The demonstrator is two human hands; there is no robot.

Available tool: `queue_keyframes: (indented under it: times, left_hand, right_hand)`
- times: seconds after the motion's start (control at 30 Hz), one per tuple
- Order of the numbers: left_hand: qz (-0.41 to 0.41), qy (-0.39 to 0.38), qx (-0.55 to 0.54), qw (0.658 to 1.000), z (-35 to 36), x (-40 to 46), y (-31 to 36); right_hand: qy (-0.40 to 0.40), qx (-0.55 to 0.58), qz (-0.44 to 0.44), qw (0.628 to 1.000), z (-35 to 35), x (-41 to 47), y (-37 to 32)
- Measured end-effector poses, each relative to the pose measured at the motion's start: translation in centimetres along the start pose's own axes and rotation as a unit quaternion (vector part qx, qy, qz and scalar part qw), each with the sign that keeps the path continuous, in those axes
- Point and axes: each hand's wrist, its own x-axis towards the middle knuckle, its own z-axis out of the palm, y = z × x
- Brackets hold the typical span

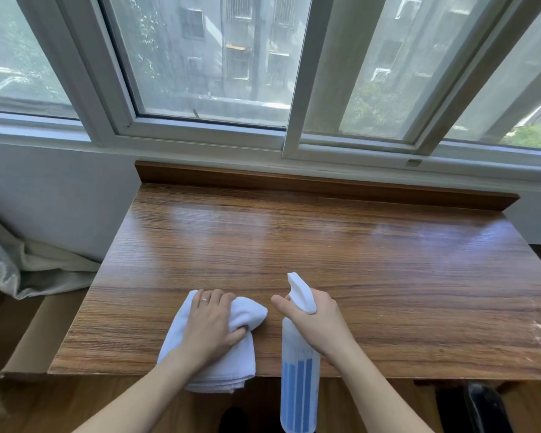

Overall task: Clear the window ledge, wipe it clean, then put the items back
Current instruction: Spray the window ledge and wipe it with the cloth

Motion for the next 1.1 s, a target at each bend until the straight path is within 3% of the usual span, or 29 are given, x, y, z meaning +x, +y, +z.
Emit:
queue_keyframes:
  times: [0.17,0.43,0.9,1.1]
  left_hand:
    - [-0.069,-0.009,0.021,0.997,0.2,4.1,0.0]
    - [-0.089,-0.110,0.044,0.989,0.0,10.2,-0.4]
    - [-0.022,-0.065,-0.013,0.998,0.0,3.4,-0.2]
    - [-0.024,0.008,-0.028,0.999,0.0,-0.1,0.4]
  right_hand:
    - [0.007,0.007,0.011,1.000,-0.3,-0.2,0.5]
    - [0.009,-0.001,0.014,1.000,-0.2,-0.5,1.1]
    - [0.010,-0.004,0.029,1.000,0.2,-1.7,2.8]
    - [-0.015,-0.029,0.041,0.999,0.1,-3.0,3.8]
